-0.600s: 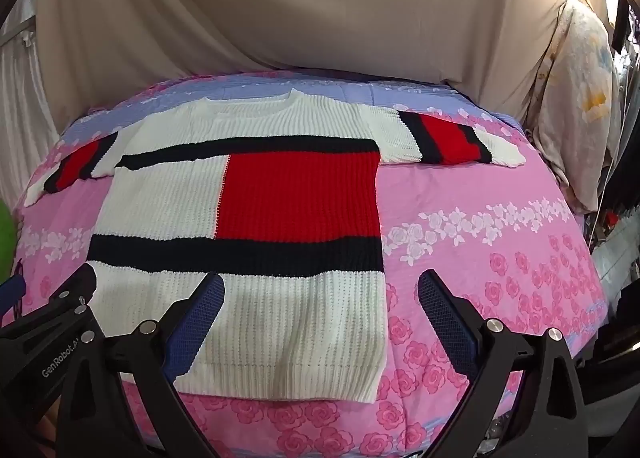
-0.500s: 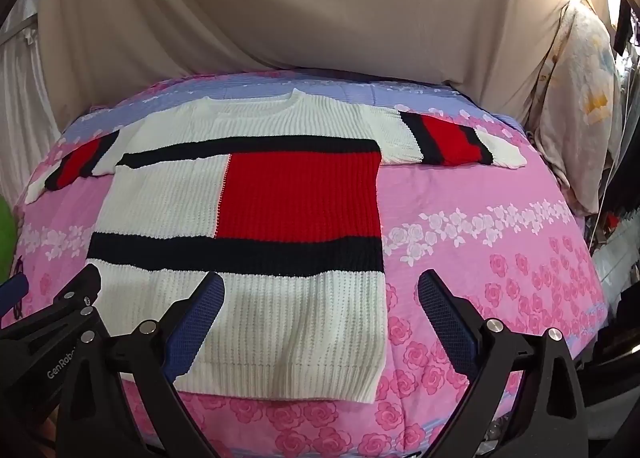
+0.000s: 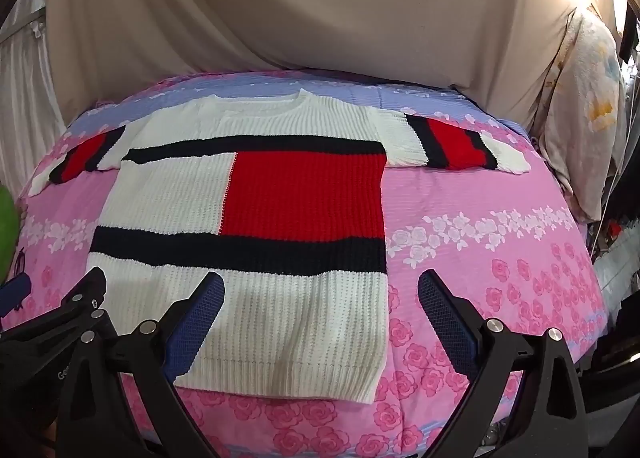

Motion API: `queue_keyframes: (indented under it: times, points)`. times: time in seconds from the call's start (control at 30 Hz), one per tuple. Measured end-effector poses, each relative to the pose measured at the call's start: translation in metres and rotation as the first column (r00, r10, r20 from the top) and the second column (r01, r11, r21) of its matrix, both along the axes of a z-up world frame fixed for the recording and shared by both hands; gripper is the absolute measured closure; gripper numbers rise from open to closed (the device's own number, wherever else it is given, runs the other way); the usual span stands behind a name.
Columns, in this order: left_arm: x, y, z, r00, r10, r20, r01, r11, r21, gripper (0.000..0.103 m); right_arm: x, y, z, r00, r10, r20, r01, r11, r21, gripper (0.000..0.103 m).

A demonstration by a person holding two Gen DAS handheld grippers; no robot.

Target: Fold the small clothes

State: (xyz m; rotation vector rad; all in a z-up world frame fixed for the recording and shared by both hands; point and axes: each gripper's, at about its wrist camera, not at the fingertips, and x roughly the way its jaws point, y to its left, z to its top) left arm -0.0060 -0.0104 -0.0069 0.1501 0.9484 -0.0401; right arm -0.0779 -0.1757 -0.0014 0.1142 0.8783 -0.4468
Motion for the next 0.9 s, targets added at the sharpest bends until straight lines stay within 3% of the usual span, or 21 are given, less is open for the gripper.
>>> queue_keyframes:
  times: [0.9]
  points:
    - [0.0026, 0.0015, 0.0012, 1.0, 0.006, -0.004, -0.006, 1.0, 0.006, 0.012, 0.0014, -0.0006, -0.0002, 1.0, 0.004, 0.001, -0.004, 1.0, -0.003, 0.007]
